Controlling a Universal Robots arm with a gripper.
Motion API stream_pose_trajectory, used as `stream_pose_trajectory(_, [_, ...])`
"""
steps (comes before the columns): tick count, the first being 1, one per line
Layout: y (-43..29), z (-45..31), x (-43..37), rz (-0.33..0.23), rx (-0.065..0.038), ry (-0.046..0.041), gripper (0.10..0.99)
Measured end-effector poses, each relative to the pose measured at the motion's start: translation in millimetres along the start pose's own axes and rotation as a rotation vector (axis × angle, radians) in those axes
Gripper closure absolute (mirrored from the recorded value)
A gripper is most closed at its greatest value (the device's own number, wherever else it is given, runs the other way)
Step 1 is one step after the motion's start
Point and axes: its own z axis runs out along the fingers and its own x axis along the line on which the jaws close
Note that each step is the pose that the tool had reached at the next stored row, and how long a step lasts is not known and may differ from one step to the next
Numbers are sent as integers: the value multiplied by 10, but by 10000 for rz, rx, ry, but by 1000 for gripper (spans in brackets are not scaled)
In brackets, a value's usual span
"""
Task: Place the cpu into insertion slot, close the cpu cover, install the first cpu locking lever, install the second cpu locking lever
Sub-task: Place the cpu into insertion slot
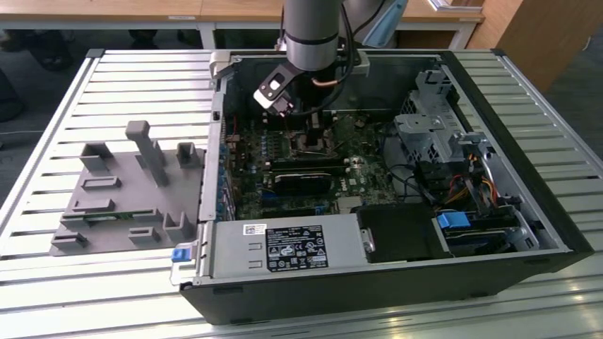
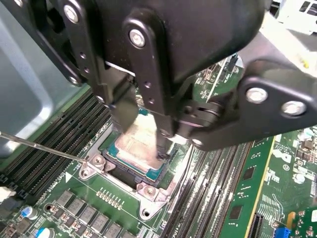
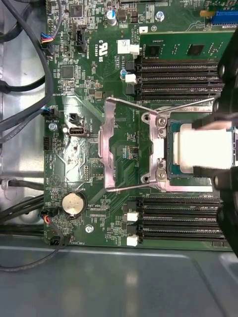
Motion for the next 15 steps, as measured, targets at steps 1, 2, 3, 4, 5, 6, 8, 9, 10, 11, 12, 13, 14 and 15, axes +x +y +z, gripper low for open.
stream_pose_trajectory(1, [0, -5, 0, 0, 1, 0, 678])
stream_pose_trajectory(2, [1, -11, 0, 0, 1, 0, 737])
stream_pose_trajectory(3, [1, -16, 0, 0, 1, 0, 796])
stream_pose_trajectory(4, [2, -21, 0, 0, 1, 0, 796])
stream_pose_trajectory(5, [2, -27, 0, 0, 1, 0, 855])
stream_pose_trajectory(6, [3, -33, 0, 0, 2, 1, 914])
stream_pose_trajectory(8, [3, -38, 1, 0, 1, 2, 976])
stream_pose_trajectory(9, [3, -41, 1, 0, 2, 0, 976])
stream_pose_trajectory(10, [3, -44, 0, 0, 2, 0, 976])
stream_pose_trajectory(11, [4, -48, 0, 0, 2, -1, 976])
stream_pose_trajectory(12, [4, -53, 0, 0, 3, -1, 976])
stream_pose_trajectory(13, [4, -58, 0, 0, 3, 0, 976])
stream_pose_trajectory(14, [5, -63, 0, 0, 6, 0, 976])
stream_pose_trajectory(15, [5, -68, 0, 0, 9, -1, 976])
